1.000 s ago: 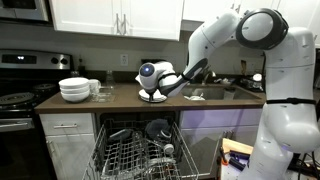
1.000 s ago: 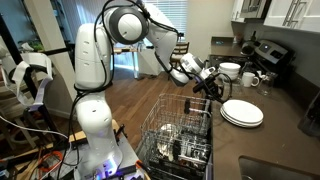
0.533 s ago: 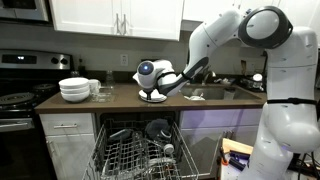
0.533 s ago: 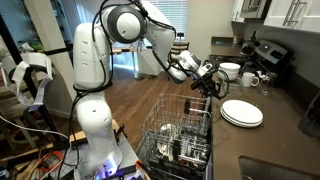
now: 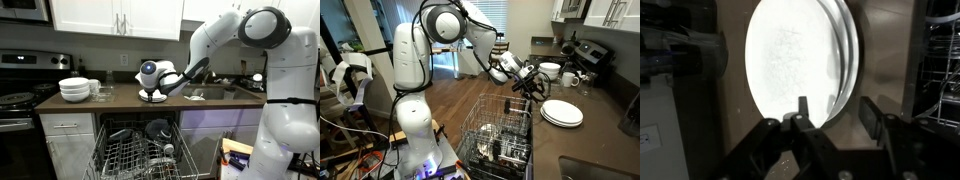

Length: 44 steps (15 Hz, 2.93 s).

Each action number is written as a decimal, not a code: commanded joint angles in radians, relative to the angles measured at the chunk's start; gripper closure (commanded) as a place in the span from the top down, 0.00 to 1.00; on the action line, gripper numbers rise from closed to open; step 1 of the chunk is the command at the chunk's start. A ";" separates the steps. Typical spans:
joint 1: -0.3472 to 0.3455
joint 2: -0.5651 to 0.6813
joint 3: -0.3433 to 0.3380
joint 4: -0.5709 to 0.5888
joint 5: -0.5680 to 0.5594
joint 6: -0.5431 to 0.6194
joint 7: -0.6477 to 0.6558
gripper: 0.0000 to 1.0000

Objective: Remove one plate from the pile on the right and put it in the dishwasher

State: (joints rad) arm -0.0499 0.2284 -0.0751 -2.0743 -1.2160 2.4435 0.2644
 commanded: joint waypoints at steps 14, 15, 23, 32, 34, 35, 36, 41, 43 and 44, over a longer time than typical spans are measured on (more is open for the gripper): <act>-0.031 -0.001 -0.023 -0.008 0.009 0.058 -0.024 0.73; -0.033 0.000 -0.023 -0.009 0.013 0.071 -0.028 0.78; -0.039 0.015 -0.033 -0.001 -0.001 0.137 -0.033 0.31; -0.039 0.034 -0.037 0.007 -0.004 0.138 -0.035 0.54; -0.037 0.045 -0.038 0.012 -0.009 0.134 -0.035 0.50; -0.036 0.051 -0.038 0.013 -0.011 0.131 -0.035 0.40; -0.036 0.058 -0.038 0.016 -0.012 0.130 -0.036 0.26; -0.032 0.068 -0.039 0.022 -0.026 0.122 -0.035 0.04; -0.032 0.069 -0.039 0.023 -0.026 0.119 -0.035 0.02; -0.032 0.067 -0.040 0.024 -0.026 0.118 -0.035 0.03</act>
State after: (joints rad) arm -0.0753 0.2846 -0.1154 -2.0661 -1.2262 2.5547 0.2581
